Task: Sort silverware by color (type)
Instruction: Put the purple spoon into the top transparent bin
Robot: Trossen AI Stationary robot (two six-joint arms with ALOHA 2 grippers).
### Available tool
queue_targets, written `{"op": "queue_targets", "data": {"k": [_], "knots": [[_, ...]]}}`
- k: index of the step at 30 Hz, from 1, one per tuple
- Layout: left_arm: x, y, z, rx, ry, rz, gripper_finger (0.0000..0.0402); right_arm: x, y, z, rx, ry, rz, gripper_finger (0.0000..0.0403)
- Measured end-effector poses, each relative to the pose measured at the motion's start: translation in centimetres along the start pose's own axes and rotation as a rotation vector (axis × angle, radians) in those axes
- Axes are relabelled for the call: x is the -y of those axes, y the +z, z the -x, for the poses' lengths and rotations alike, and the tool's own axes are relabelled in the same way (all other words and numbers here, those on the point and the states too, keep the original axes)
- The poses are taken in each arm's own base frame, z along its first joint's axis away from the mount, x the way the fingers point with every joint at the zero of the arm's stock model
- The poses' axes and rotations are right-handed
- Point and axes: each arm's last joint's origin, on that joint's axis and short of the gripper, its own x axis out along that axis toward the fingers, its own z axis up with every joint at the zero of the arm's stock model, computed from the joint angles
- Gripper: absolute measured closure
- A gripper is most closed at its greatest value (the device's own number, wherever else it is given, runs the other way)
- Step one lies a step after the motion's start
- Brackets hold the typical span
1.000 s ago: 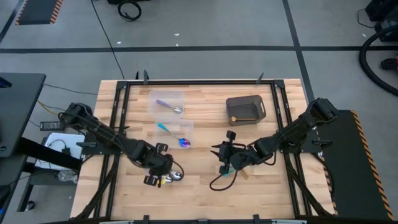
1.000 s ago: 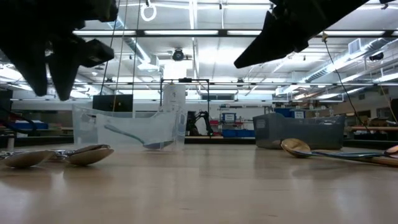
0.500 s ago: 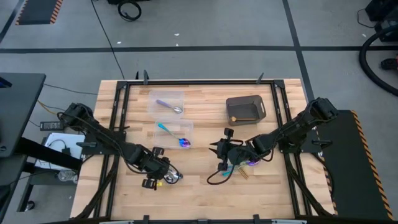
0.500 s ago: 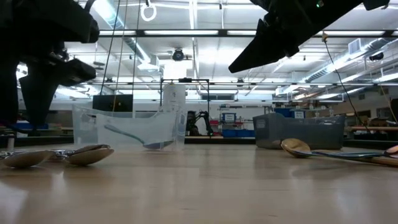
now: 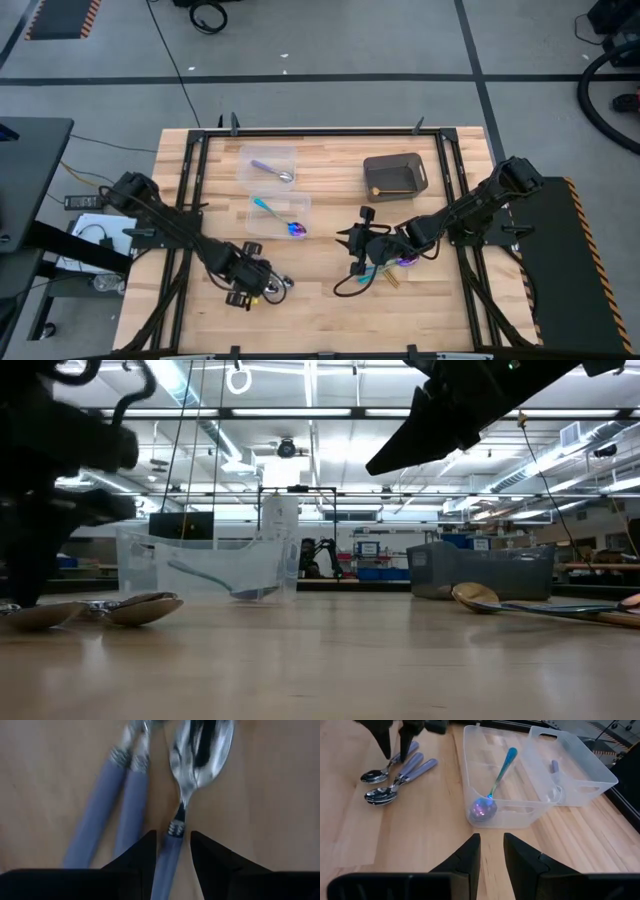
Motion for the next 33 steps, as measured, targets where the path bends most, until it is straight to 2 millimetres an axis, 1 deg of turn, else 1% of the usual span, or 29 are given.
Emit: {"op": "queue_targets", "data": {"k": [6,8,12,19,23,26,33], "knots": [[0.3,0.0,-0.8,-0.027,0.011,-0.009,0.0280,0.0,0.1,0.0,0.006,0.005,-0.004,0.0308],[0.2,0.0,-0.8,-0.031,0.013,-0.011,0.0296,0.0,0.1,0.0,0.006,0.005,-0.004,0.0308],[0.2,-0.1,-0.9,-0.040,0.002,-0.037,0.0350,0.0,0.1,0.0,0.006,0.005,-0.002,0.0308],[0.2,-0.1,-0.9,-0.046,-0.002,-0.102,0.0352,0.0,0.1,0.0,0.005,0.005,-0.001,0.0308],[0.5,0.7,-0.1,-0.061,-0.004,-0.161,0.0352,0.0,0.1,0.0,0.005,0.005,-0.004,0.0308],[0.5,1.8,0.9,-0.052,-0.017,-0.195,0.0352,-0.1,0.1,0.0,0.005,0.007,-0.013,0.0308],[-0.4,3.5,2.8,-0.061,0.011,-0.208,0.0353,-0.7,-0.5,0.5,0.000,0.030,-0.033,0.0308]]}}
